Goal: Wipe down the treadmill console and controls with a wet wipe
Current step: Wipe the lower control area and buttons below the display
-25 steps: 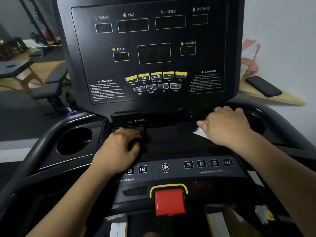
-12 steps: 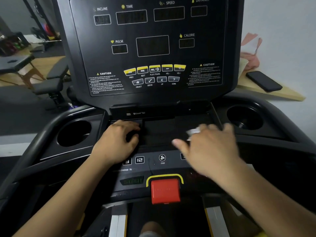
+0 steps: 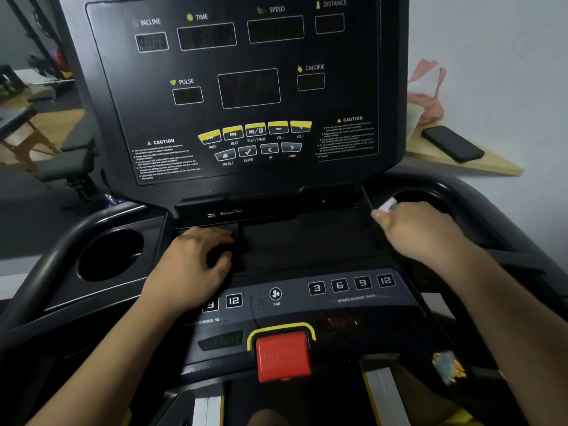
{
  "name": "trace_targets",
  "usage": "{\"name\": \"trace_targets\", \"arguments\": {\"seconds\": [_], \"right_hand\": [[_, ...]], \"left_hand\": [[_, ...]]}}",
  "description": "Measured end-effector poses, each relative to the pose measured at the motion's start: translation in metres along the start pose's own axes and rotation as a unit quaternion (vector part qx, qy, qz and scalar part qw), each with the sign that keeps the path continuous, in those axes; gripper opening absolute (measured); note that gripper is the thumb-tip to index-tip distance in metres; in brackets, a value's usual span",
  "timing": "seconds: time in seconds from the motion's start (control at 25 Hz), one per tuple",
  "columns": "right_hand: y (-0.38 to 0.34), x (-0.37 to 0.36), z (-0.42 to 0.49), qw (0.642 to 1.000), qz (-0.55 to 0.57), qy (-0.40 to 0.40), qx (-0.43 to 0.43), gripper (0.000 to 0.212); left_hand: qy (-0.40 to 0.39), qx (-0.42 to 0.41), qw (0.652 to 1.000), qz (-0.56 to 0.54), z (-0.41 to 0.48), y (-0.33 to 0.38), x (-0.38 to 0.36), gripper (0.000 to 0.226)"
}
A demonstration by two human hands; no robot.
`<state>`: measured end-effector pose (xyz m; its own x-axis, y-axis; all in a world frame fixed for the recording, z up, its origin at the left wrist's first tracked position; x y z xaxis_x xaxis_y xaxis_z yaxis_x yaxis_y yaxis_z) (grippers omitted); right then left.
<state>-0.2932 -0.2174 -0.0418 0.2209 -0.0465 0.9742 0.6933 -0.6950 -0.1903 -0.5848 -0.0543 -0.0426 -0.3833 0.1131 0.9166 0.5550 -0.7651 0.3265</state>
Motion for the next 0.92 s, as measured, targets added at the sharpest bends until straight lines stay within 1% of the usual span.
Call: {"name": "trace_targets", "arguments": {"seconds": [0.04, 0.08, 0.12, 0.16, 0.2, 0.24, 0.28, 0.32, 0.36, 0.48, 0.56, 0.64, 0.68, 0.76, 0.92], "right_hand": [[0.010, -0.003, -0.003, 1.000, 0.021, -0.008, 0.002, 0.052], [0.017, -0.004, -0.008, 0.999, 0.040, 0.019, 0.030, 0.050], [0.021, -0.004, -0.016, 0.994, 0.055, 0.063, 0.069, 0.044], [0.021, -0.003, -0.026, 0.986, 0.081, 0.099, 0.111, 0.035], [0.019, -0.001, -0.034, 0.977, 0.114, 0.114, 0.136, 0.023], [0.016, 0.002, -0.037, 0.971, 0.143, 0.115, 0.154, 0.015], [0.011, 0.005, -0.034, 0.970, 0.151, 0.102, 0.159, 0.024], [0.010, 0.005, -0.032, 0.974, 0.140, 0.081, 0.161, 0.035], [0.007, 0.006, -0.033, 0.979, 0.115, 0.061, 0.156, 0.042], [0.008, 0.006, -0.066, 0.979, 0.089, 0.045, 0.178, 0.043], [0.016, -0.005, -0.107, 0.979, 0.077, 0.049, 0.184, 0.043], [0.021, -0.019, -0.138, 0.988, 0.024, 0.055, 0.146, 0.054], [0.019, -0.024, -0.144, 0.991, 0.005, 0.047, 0.124, 0.061], [0.006, -0.032, -0.138, 0.993, 0.001, 0.029, 0.110, 0.072], [-0.015, -0.027, -0.106, 0.994, 0.049, 0.057, 0.084, 0.073]], "left_hand": [[0.001, -0.002, 1.000, 0.001, 0.000, 0.000, 0.000, 0.039], [0.003, -0.005, 1.000, 0.003, 0.002, 0.001, -0.001, 0.039], [0.006, -0.008, 1.000, 0.003, 0.004, 0.000, -0.002, 0.039], [0.007, -0.010, 1.000, 0.003, 0.005, 0.000, -0.003, 0.038], [0.009, -0.012, 1.000, 0.003, 0.005, -0.001, -0.003, 0.037], [0.010, -0.016, 1.000, 0.004, 0.005, -0.001, -0.002, 0.037], [0.011, -0.019, 1.000, 0.007, 0.004, -0.001, -0.001, 0.036], [0.008, -0.021, 1.000, 0.012, 0.003, 0.000, -0.001, 0.036], [0.005, -0.022, 1.000, 0.017, 0.001, 0.002, 0.000, 0.035], [0.004, -0.011, 1.000, 0.023, 0.003, 0.007, 0.001, 0.029], [0.007, -0.004, 1.000, 0.026, 0.003, 0.009, 0.000, 0.030], [0.008, -0.005, 0.999, 0.032, 0.002, 0.010, -0.001, 0.036], [0.009, -0.004, 0.999, 0.036, 0.001, 0.009, -0.002, 0.037], [0.014, -0.001, 0.999, 0.036, 0.001, 0.008, -0.003, 0.039], [0.016, -0.006, 0.999, 0.029, 0.000, 0.009, -0.004, 0.037]]}}
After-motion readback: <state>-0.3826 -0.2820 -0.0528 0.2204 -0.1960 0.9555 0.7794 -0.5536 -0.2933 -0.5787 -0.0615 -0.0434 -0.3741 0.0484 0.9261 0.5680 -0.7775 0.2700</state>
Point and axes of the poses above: each hand's wrist, its own z-axis towards the middle knuckle, its own x-axis out of the back of the hand, y = z × x, the point moved 4 cm from there along z, towards the middle knuckle
